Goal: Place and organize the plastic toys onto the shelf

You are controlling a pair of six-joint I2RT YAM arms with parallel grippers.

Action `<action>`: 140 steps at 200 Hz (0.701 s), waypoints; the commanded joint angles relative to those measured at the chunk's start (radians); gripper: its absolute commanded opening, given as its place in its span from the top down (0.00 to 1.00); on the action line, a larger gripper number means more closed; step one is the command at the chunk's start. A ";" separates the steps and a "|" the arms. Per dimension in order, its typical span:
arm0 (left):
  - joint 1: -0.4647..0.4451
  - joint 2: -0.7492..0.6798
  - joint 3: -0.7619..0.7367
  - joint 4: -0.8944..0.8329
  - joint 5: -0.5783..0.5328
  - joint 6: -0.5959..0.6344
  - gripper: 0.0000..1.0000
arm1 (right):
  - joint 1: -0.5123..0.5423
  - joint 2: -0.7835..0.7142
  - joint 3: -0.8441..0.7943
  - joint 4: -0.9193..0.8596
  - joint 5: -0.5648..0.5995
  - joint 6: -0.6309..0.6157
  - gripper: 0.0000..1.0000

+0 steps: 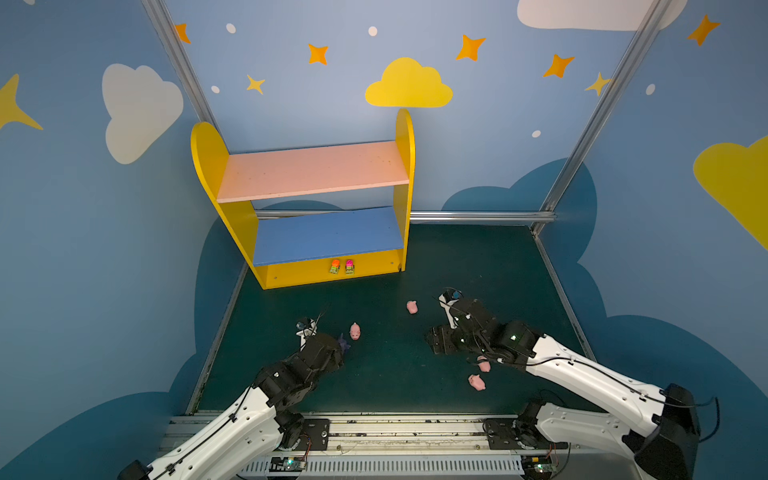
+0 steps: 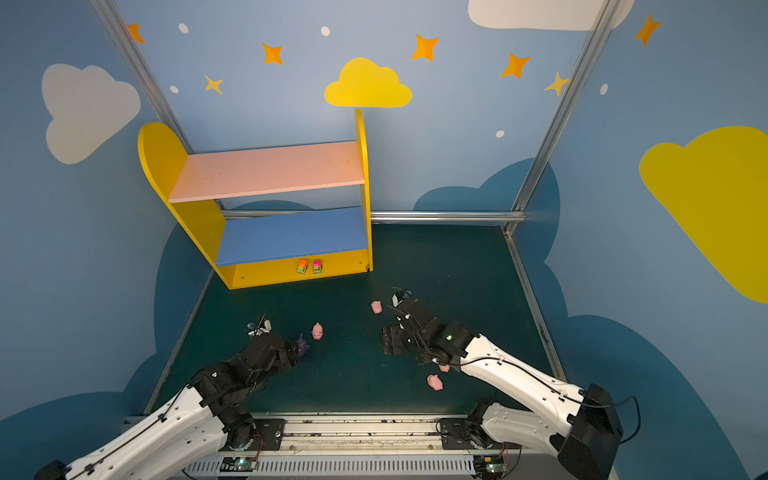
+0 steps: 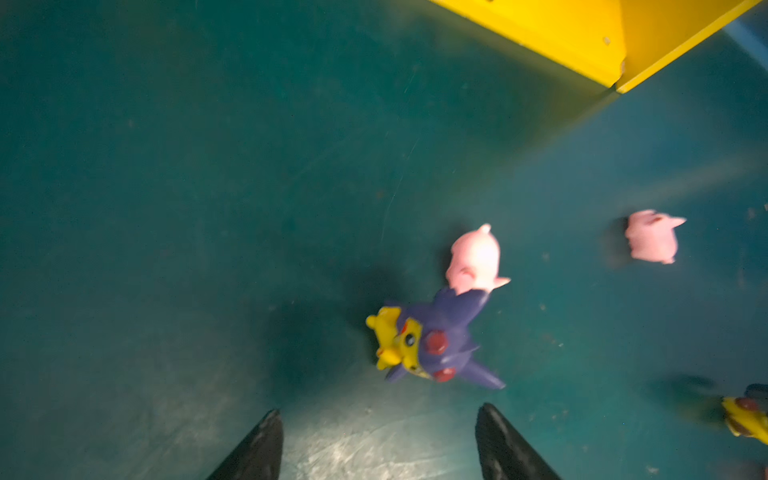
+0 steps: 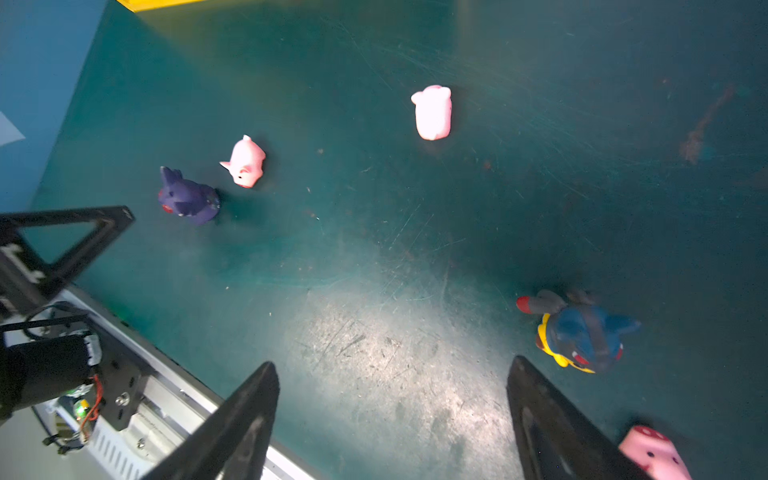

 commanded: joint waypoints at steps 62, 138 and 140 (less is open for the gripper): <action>0.001 -0.012 -0.090 0.056 0.004 -0.091 0.42 | -0.055 -0.098 -0.057 0.008 -0.052 -0.017 0.15; 0.011 0.218 -0.078 0.241 0.023 -0.026 0.57 | -0.063 -0.080 -0.052 0.008 -0.046 -0.010 0.15; 0.011 0.219 -0.079 0.243 0.023 -0.025 0.57 | -0.063 -0.080 -0.051 0.007 -0.046 -0.011 0.15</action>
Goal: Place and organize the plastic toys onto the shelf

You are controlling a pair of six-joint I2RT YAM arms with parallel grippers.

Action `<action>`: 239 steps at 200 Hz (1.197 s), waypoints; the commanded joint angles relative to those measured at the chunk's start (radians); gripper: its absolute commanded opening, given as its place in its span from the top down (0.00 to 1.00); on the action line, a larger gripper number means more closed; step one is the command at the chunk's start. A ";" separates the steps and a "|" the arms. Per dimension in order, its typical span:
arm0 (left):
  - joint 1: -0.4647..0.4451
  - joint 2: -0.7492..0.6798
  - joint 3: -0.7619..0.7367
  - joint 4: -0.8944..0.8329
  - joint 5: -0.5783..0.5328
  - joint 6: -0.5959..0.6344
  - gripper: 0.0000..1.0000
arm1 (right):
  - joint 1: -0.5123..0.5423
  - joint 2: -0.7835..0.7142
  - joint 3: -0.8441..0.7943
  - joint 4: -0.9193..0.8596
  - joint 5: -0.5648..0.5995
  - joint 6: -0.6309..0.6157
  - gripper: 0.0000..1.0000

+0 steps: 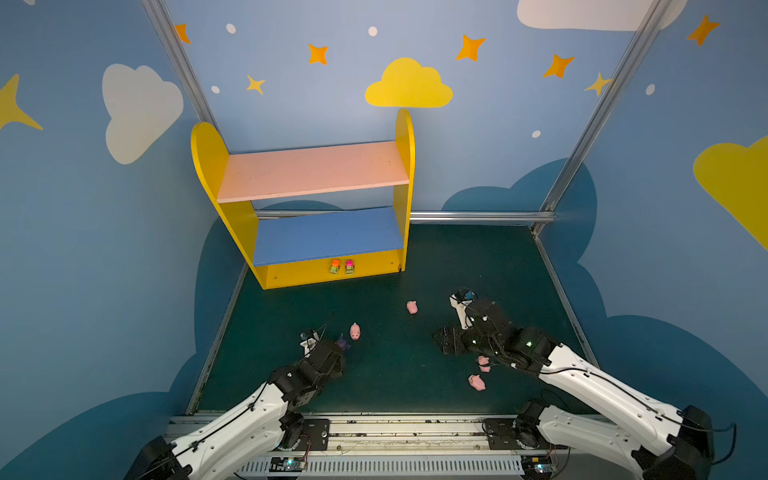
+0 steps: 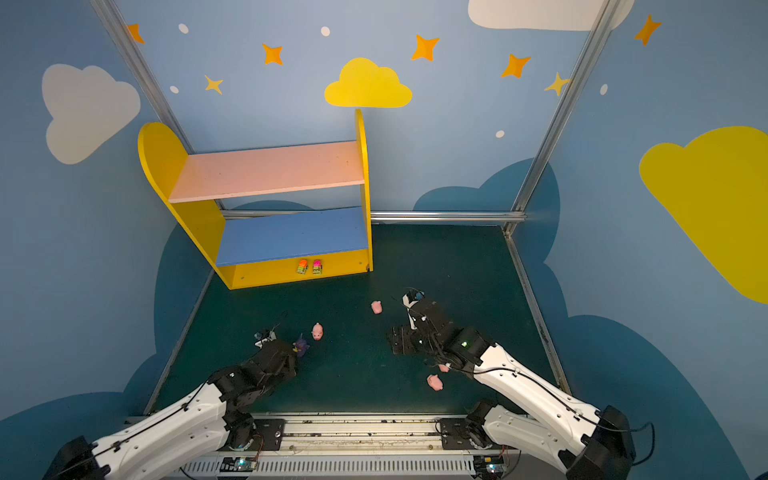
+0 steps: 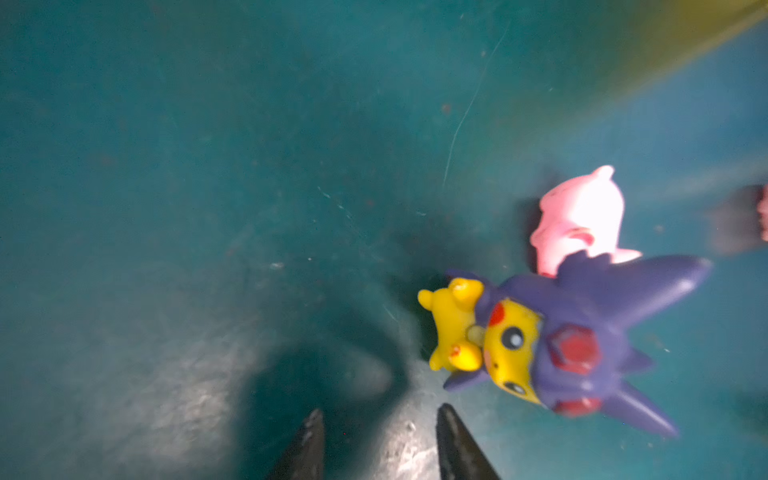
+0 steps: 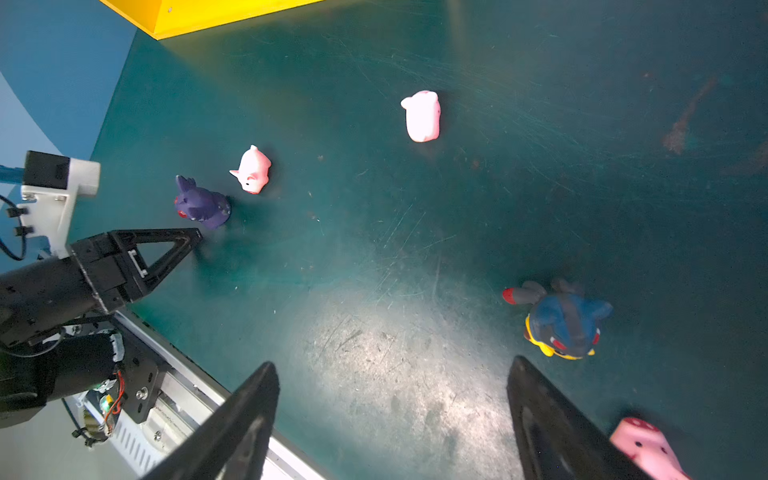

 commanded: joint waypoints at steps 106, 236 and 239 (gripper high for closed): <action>0.057 0.113 0.048 0.105 0.037 0.066 0.59 | -0.009 0.014 0.009 -0.005 0.010 0.004 0.15; 0.056 0.039 0.015 0.093 0.071 0.065 0.56 | -0.018 0.028 0.008 0.002 -0.014 -0.005 0.15; 0.056 0.040 0.015 0.095 0.069 0.067 0.56 | -0.018 0.027 0.008 0.002 -0.015 -0.003 0.15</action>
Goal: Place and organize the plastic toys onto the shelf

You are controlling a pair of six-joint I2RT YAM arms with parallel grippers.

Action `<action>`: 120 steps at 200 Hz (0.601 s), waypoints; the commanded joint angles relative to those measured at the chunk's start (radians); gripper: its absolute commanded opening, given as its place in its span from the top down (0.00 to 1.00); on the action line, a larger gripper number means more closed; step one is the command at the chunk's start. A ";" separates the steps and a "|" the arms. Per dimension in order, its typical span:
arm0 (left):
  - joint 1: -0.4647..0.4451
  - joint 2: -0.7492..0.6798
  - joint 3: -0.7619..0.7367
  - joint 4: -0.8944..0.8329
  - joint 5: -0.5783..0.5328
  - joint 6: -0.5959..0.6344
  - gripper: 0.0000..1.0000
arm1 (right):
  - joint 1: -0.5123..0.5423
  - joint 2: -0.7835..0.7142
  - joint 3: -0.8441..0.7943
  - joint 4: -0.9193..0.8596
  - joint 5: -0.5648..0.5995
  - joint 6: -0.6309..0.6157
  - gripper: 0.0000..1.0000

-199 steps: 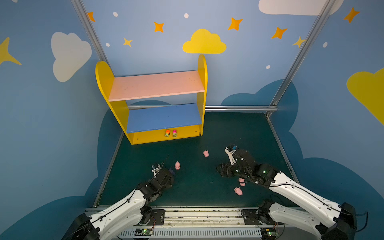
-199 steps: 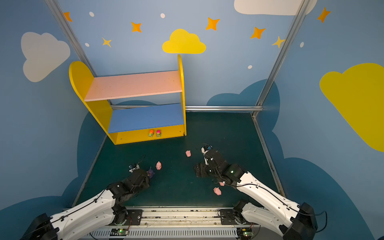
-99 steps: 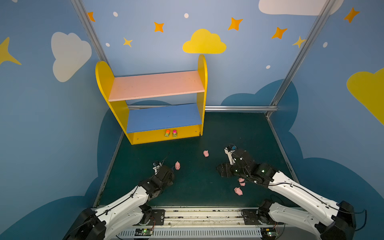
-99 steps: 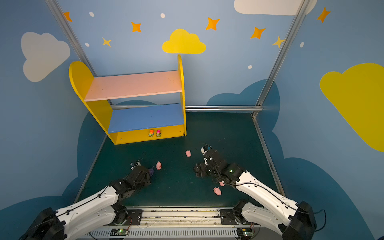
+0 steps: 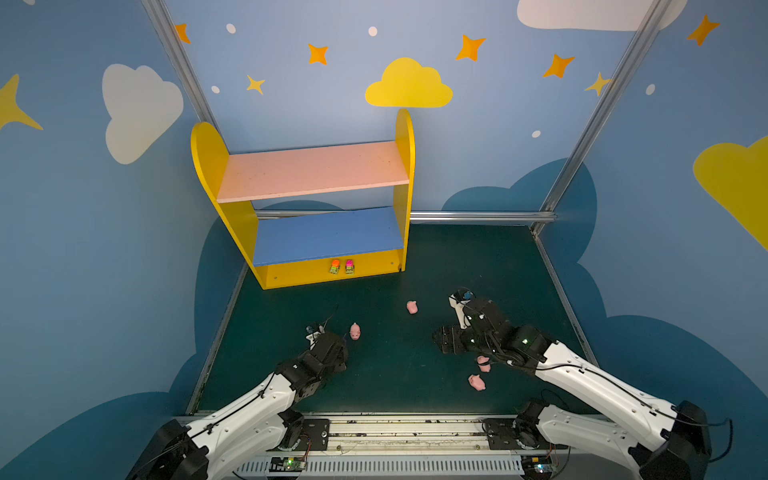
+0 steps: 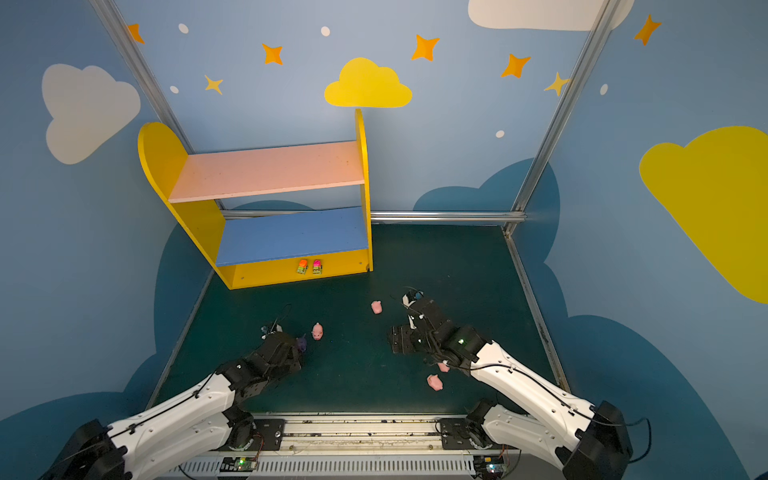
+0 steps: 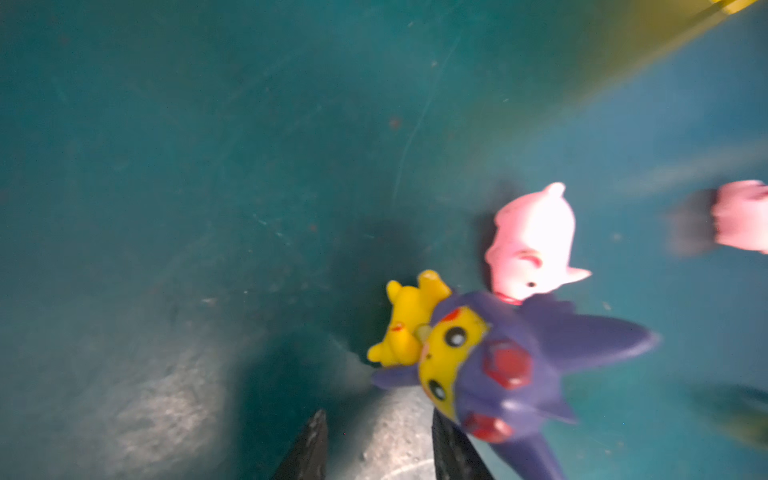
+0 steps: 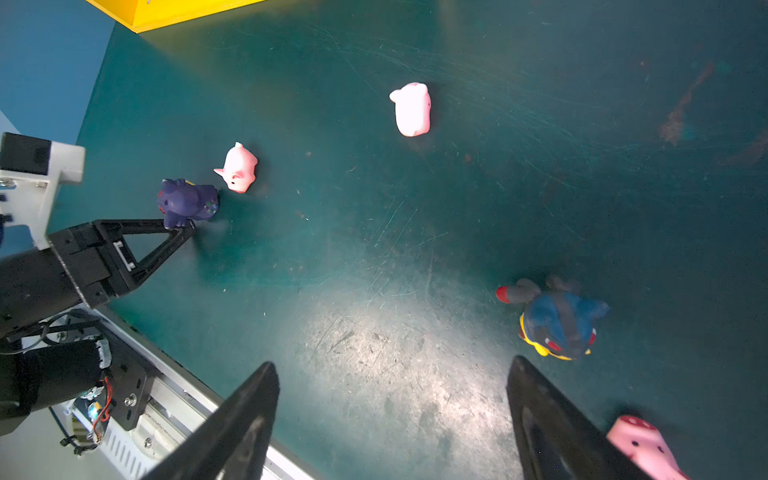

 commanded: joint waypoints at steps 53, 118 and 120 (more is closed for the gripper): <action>0.004 0.026 0.020 -0.007 0.010 0.050 0.34 | -0.004 -0.036 0.000 -0.014 -0.017 -0.008 0.15; 0.004 -0.021 0.014 -0.009 0.017 0.074 0.26 | -0.003 -0.031 0.005 -0.010 -0.028 -0.018 0.15; 0.003 -0.020 0.015 -0.010 0.017 0.075 0.26 | -0.004 -0.031 0.005 -0.010 -0.029 -0.018 0.15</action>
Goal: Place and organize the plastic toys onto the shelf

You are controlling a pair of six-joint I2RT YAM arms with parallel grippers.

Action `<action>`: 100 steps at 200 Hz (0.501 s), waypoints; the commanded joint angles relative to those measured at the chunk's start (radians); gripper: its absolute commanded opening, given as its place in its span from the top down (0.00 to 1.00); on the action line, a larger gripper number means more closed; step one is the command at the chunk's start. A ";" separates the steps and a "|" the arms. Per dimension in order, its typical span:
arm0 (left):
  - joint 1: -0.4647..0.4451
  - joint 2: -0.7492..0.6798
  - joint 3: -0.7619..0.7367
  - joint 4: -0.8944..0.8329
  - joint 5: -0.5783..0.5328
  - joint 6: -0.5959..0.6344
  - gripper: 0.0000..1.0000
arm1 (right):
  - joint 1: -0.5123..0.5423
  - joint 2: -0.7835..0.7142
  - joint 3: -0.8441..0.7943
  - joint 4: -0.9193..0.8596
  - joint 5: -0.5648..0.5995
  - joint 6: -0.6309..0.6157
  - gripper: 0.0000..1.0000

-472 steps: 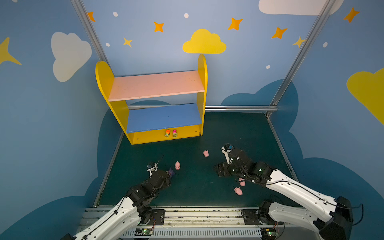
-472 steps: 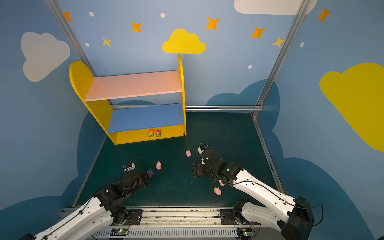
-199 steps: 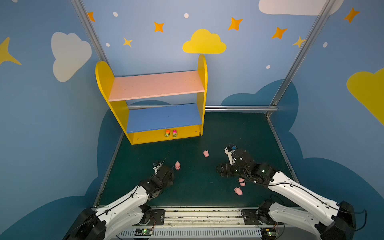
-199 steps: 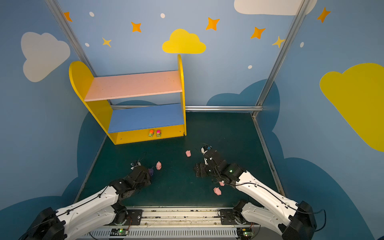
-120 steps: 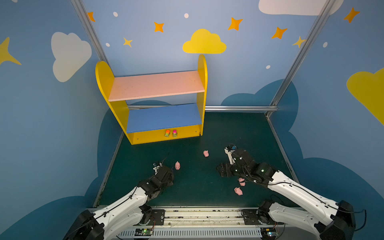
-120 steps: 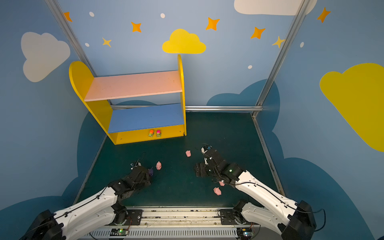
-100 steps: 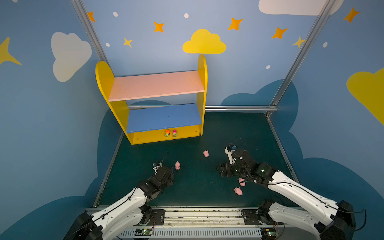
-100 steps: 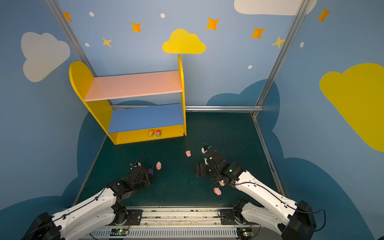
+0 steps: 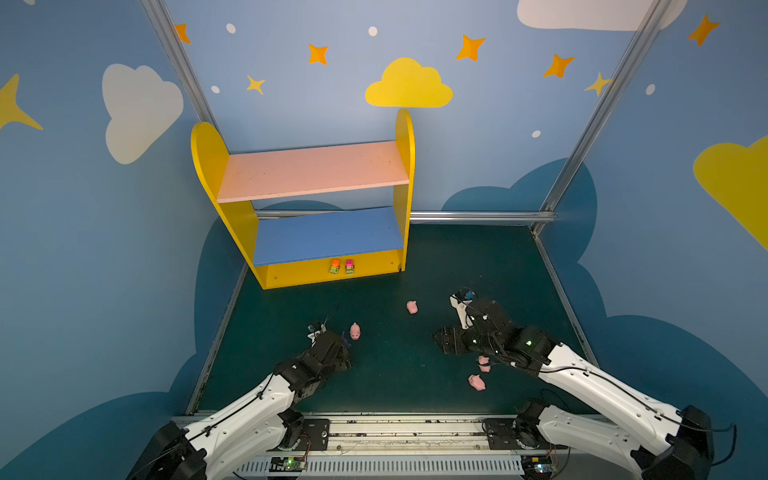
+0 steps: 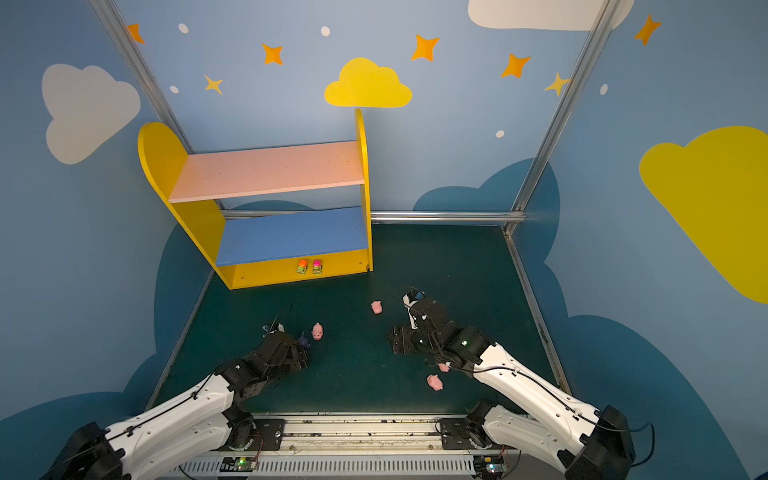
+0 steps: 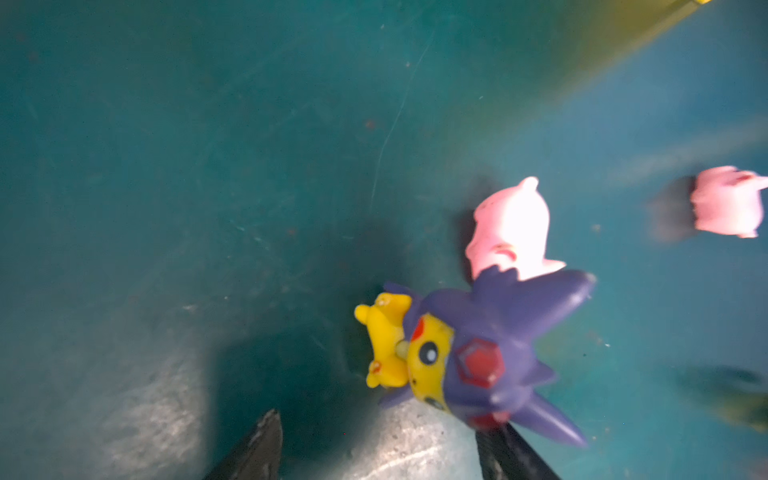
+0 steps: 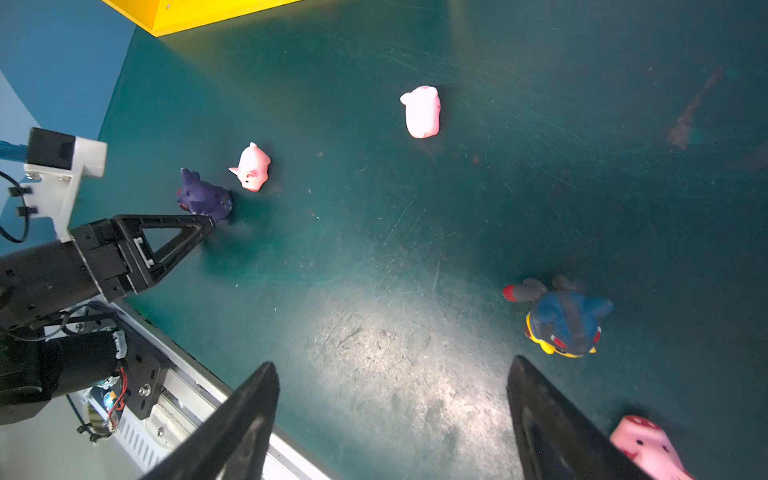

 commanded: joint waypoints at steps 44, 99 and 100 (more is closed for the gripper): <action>0.002 0.036 0.010 0.017 0.034 0.021 0.28 | -0.002 -0.011 0.002 -0.009 -0.005 -0.010 0.15; -0.004 0.082 0.028 0.067 0.055 0.036 0.33 | -0.002 -0.017 0.002 -0.019 -0.005 -0.008 0.15; -0.005 0.083 0.030 0.067 0.055 0.036 0.33 | -0.003 -0.018 0.002 -0.020 -0.005 -0.008 0.15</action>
